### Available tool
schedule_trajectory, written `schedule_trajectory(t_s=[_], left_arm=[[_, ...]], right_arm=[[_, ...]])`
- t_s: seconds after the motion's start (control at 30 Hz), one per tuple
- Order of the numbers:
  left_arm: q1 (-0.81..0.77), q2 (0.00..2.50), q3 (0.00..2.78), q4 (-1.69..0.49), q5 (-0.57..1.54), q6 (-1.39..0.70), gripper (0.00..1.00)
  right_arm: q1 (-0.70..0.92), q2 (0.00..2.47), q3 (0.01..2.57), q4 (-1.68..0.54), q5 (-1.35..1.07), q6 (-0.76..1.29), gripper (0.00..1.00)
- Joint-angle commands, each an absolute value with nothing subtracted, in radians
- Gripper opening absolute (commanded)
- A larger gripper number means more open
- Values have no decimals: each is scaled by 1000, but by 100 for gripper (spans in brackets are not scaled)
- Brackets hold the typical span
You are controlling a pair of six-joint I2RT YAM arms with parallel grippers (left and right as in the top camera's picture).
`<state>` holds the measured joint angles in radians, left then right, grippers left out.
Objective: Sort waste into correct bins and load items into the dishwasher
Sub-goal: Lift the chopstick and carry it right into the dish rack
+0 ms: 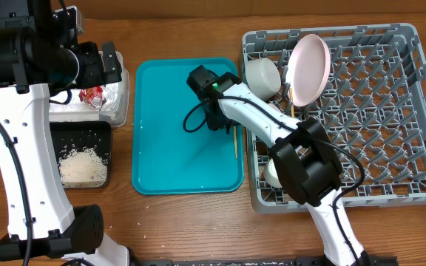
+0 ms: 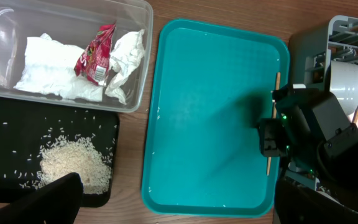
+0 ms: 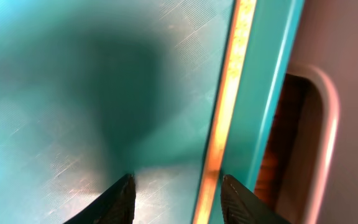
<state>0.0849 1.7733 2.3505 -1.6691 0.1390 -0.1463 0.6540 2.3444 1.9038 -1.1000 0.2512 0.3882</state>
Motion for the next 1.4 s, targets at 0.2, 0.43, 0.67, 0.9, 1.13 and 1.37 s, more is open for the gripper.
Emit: schedule_trajectory(t_s=[0.2, 0.43, 0.67, 0.9, 1.13, 1.37], left_arm=[[85, 1772, 2363, -1668, 147, -127, 100], [85, 1772, 2363, -1668, 147, -127, 100], [85, 1772, 2363, -1668, 147, -127, 100], [85, 1772, 2363, -1668, 147, -127, 100], [85, 1772, 2363, -1668, 147, -127, 100], [85, 1772, 2363, -1668, 147, -127, 100]], right_arm=[[626, 2383, 1844, -1066, -14, 397, 46], [626, 2383, 1842, -1052, -20, 401, 16], [628, 2379, 1880, -1090, -20, 400, 4], [628, 2249, 2275, -1460, -1, 336, 4], [593, 2099, 2393, -1654, 91, 337, 4], [540, 2019, 2371, -1694, 104, 332, 4]])
